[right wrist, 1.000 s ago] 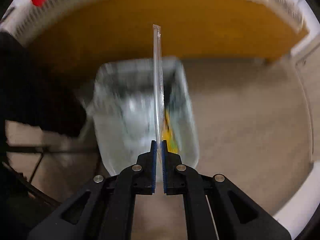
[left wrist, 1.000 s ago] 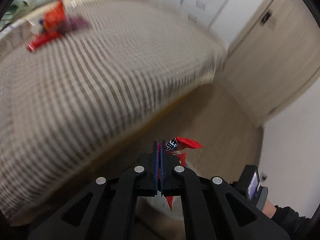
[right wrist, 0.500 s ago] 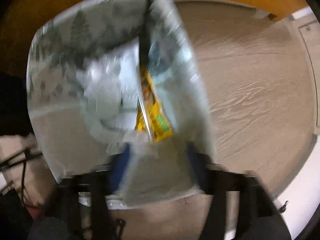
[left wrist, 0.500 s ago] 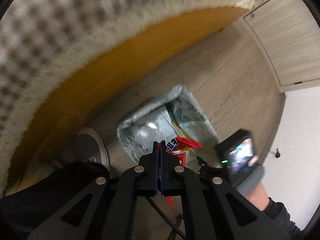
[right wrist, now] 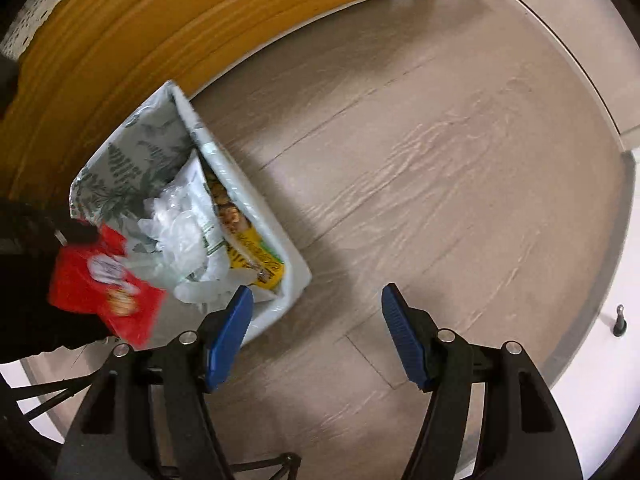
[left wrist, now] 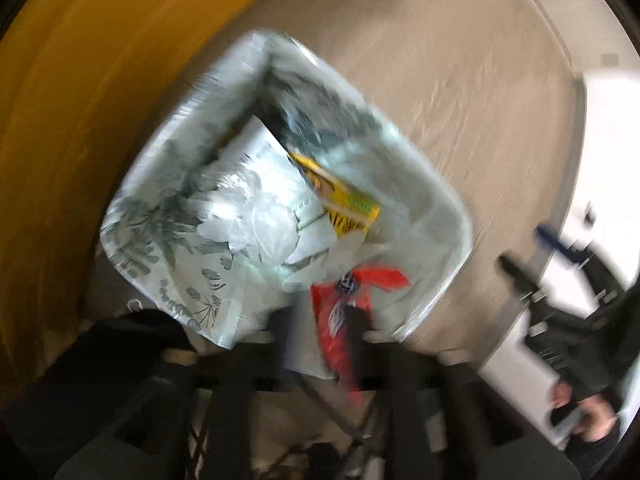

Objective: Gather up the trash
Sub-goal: 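Carry the red packet and straw into the bin while both tools open over it, then raise both tools from the bin back toward the bed, then grasp a clear plastic bottle with the left tool while the right tool grasps a red snack bag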

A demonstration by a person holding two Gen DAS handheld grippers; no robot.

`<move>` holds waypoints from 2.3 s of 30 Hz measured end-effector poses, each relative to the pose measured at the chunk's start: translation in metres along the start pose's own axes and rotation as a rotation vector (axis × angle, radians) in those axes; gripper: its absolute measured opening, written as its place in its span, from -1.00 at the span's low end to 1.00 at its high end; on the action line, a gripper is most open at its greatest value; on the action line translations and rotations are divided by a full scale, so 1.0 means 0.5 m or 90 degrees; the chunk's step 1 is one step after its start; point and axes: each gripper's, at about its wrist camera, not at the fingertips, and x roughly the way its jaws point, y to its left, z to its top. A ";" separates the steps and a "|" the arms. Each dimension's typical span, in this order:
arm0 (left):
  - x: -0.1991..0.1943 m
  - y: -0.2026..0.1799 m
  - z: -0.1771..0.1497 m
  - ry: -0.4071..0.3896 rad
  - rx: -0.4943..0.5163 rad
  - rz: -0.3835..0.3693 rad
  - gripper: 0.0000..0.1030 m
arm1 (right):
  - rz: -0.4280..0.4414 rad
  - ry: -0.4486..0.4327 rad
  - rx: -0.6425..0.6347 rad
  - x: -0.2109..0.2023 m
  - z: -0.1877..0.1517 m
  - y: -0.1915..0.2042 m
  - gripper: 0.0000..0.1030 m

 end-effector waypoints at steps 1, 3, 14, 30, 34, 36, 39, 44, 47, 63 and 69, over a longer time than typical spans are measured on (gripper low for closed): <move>0.016 -0.002 -0.003 0.012 0.015 0.019 0.31 | 0.001 0.003 0.000 0.000 -0.002 0.004 0.25; 0.040 0.006 -0.009 0.039 0.023 0.050 0.31 | 0.007 0.014 -0.009 0.003 -0.002 0.009 0.25; 0.016 0.056 -0.005 0.014 -0.057 0.064 0.31 | 0.018 0.006 -0.079 0.010 0.015 0.091 0.25; -0.427 0.116 -0.138 -0.358 -0.040 -0.007 0.31 | -0.071 -0.126 -0.108 -0.185 0.139 0.163 0.25; -0.574 0.243 -0.236 -0.482 -0.118 -0.017 0.31 | -0.052 -0.225 -0.146 -0.295 0.209 0.260 0.25; -0.626 0.313 -0.287 -0.532 -0.170 -0.010 0.31 | -0.034 -0.263 -0.175 -0.340 0.232 0.320 0.25; -0.685 0.447 -0.384 -0.611 -0.277 0.024 0.31 | -0.019 -0.311 -0.226 -0.395 0.254 0.422 0.25; -0.705 0.681 -0.531 -0.717 -0.463 -0.077 0.30 | 0.025 -0.338 -0.303 -0.433 0.244 0.583 0.25; -0.686 0.807 -0.611 -0.781 -0.596 -0.146 0.19 | 0.047 -0.332 -0.342 -0.428 0.232 0.663 0.25; -0.687 1.117 -0.559 -0.816 -0.751 0.068 -1.00 | 0.029 -0.380 -0.504 -0.419 0.285 0.961 0.25; -0.690 1.111 -0.614 -0.867 -0.782 0.048 -1.00 | -0.026 -0.433 -0.545 -0.385 0.352 1.079 0.25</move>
